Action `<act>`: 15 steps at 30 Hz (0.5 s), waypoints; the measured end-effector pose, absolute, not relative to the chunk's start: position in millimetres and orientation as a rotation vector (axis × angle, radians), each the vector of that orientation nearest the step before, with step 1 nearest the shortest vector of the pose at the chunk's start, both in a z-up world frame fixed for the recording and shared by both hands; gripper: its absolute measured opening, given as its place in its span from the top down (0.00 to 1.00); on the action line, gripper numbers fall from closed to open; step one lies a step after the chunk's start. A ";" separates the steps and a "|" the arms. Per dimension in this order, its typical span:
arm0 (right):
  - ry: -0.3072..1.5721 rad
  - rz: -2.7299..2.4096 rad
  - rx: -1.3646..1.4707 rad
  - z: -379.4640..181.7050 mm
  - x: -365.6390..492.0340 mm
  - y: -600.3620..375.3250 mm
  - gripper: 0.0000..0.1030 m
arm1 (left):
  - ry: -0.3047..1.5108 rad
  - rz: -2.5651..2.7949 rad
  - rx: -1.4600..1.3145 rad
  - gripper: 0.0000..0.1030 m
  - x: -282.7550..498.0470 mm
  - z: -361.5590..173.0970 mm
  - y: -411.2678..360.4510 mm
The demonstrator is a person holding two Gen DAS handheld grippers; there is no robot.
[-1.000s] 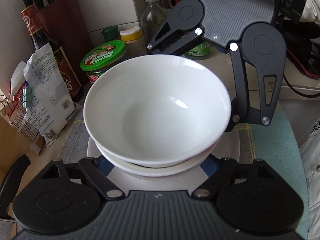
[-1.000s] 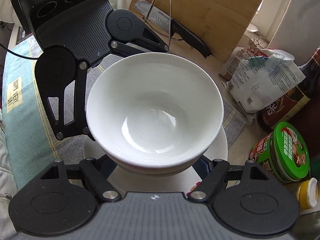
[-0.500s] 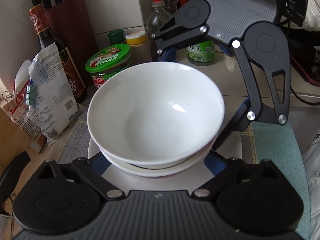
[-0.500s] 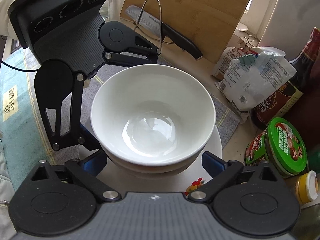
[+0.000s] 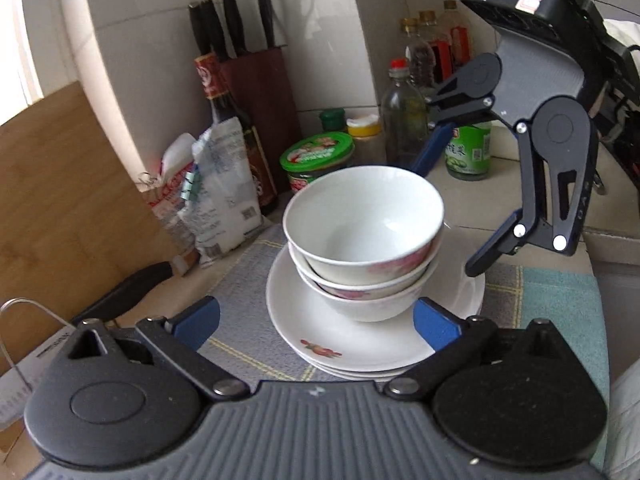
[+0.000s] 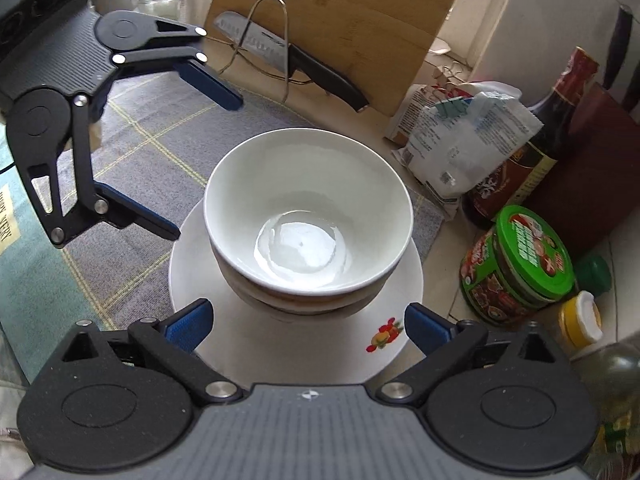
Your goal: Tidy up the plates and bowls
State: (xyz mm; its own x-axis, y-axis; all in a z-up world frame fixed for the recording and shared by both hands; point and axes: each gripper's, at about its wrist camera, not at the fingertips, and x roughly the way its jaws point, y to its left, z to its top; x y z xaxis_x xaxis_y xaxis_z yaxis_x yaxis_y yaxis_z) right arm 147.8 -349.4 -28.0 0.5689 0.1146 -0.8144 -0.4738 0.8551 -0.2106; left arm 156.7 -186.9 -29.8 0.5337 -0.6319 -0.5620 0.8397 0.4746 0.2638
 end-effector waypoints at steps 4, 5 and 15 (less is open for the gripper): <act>0.915 0.215 -0.379 -14.7 125.2 -332.5 0.00 | 0.415 -0.900 0.474 0.01 137.4 -24.2 -165.8; 0.917 0.166 -0.349 -12.0 119.5 -328.1 0.00 | 0.413 -0.879 0.440 0.01 131.2 -22.9 -160.8; 0.946 -0.293 0.047 -11.4 56.0 -299.3 0.00 | 0.544 -0.605 0.200 0.01 74.5 7.1 -126.4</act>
State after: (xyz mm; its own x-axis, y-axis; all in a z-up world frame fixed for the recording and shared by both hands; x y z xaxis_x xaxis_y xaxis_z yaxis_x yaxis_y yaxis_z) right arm 56.0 -299.3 -11.4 0.5489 -0.2268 -0.8045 0.2674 0.9595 -0.0881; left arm 74.5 -126.4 7.1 0.6882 -0.4853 -0.5393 0.5880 0.8086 0.0226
